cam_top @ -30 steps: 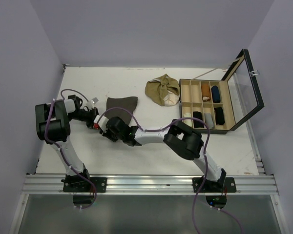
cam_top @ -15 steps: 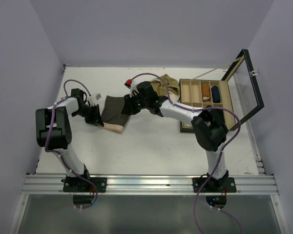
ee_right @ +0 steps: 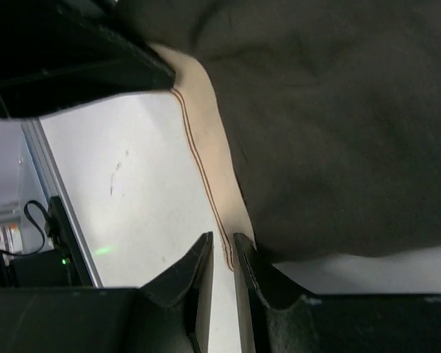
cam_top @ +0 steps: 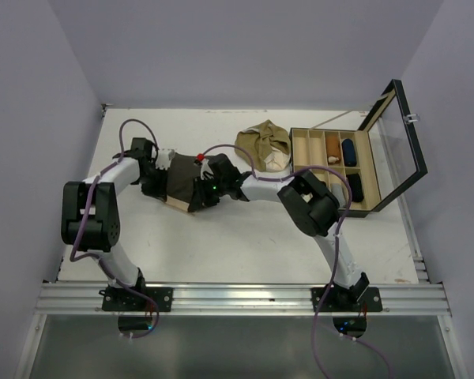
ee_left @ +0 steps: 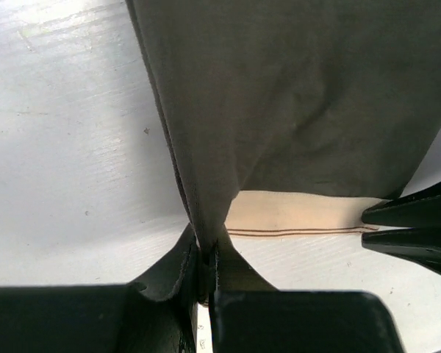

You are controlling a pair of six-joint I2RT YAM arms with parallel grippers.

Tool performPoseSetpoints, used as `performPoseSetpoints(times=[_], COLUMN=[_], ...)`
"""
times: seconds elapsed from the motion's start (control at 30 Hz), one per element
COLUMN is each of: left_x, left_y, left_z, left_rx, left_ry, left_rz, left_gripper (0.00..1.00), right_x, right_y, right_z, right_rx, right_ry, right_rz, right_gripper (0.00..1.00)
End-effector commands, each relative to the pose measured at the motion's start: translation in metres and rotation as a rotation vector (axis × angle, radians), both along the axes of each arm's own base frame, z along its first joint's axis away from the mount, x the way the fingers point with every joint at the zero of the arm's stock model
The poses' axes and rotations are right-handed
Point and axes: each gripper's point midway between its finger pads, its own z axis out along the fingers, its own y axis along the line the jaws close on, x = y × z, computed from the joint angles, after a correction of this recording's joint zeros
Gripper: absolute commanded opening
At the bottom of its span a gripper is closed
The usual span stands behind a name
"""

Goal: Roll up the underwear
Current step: Fold the underwear

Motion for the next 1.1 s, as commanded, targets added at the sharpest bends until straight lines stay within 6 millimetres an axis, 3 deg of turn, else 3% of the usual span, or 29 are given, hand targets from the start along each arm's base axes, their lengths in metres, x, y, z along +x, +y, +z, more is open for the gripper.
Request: performPoseSetpoints(times=[0.0, 0.23, 0.4, 0.57, 0.67, 0.87, 1.07], left_x=[0.016, 0.02, 0.017, 0.013, 0.006, -0.007, -0.022], left_y=[0.001, -0.011, -0.034, -0.058, -0.066, -0.071, -0.062], left_z=[0.019, 0.033, 0.037, 0.031, 0.017, -0.013, -0.037], left_rx=[0.089, 0.163, 0.22, 0.227, 0.209, 0.182, 0.183], left_ry=[-0.098, -0.164, -0.199, -0.199, -0.154, -0.052, 0.052], left_rz=[-0.012, -0.032, -0.098, -0.171, -0.197, -0.225, -0.235], left_gripper=[0.02, 0.04, 0.04, 0.05, 0.05, 0.07, 0.11], right_x=[0.013, 0.016, 0.015, 0.014, 0.013, 0.019, 0.043], right_y=[0.005, 0.012, 0.016, 0.015, 0.011, 0.003, -0.044], right_z=[-0.003, -0.002, -0.005, -0.007, -0.008, 0.034, 0.077], right_rx=[-0.005, 0.008, 0.012, 0.014, 0.013, 0.11, 0.148], right_ry=[0.004, 0.021, 0.044, 0.056, 0.069, 0.072, 0.043], right_rz=[-0.044, -0.044, -0.046, -0.048, -0.061, -0.103, -0.187], right_gripper=[0.22, 0.22, 0.22, 0.22, 0.22, 0.22, 0.2])
